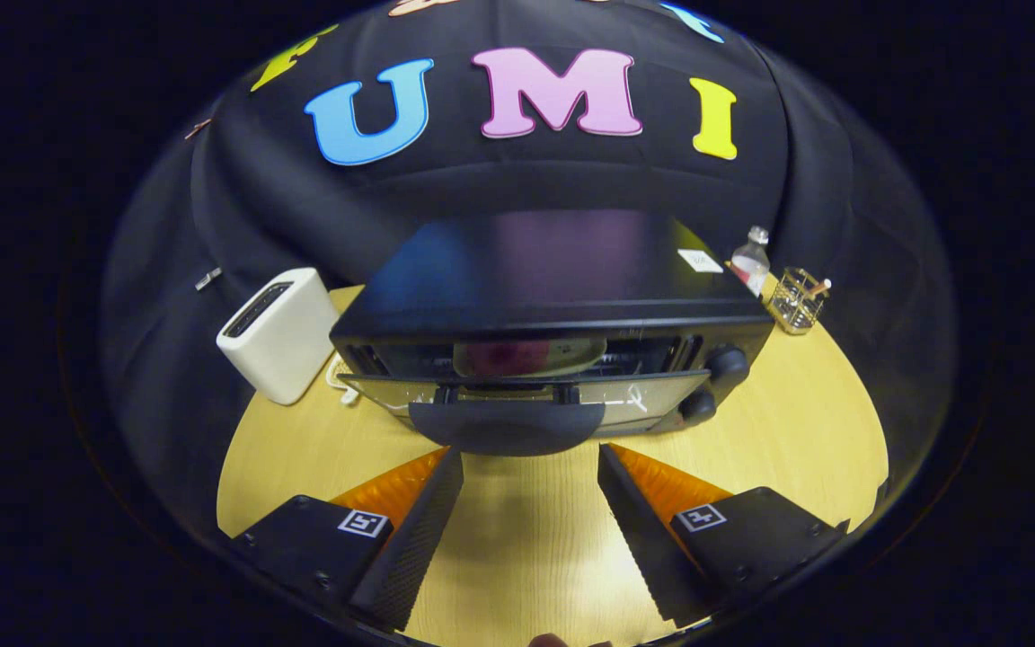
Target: Open the toaster oven, put the food inside, and close the toaster oven door.
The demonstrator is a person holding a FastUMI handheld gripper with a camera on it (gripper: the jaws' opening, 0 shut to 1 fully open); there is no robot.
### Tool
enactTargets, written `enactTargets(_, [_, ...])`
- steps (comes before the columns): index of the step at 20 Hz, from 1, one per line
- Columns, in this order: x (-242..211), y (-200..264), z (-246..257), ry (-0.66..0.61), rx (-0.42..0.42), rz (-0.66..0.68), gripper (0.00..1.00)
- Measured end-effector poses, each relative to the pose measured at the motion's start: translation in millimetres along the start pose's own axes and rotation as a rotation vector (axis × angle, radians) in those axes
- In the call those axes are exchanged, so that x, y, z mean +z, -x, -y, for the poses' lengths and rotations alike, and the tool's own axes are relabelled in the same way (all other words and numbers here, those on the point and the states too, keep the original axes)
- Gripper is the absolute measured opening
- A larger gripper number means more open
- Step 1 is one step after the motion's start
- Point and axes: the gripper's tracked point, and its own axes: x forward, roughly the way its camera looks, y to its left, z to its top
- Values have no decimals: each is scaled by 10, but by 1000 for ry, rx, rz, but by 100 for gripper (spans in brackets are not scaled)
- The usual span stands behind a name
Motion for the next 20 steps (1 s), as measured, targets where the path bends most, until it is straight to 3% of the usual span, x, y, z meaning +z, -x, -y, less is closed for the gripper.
enactTargets(10, [717, 665, 164, 79, 5, 254, 99])
enactTargets(20, [1688, 1545, 667, 36, -49, 526, 99])
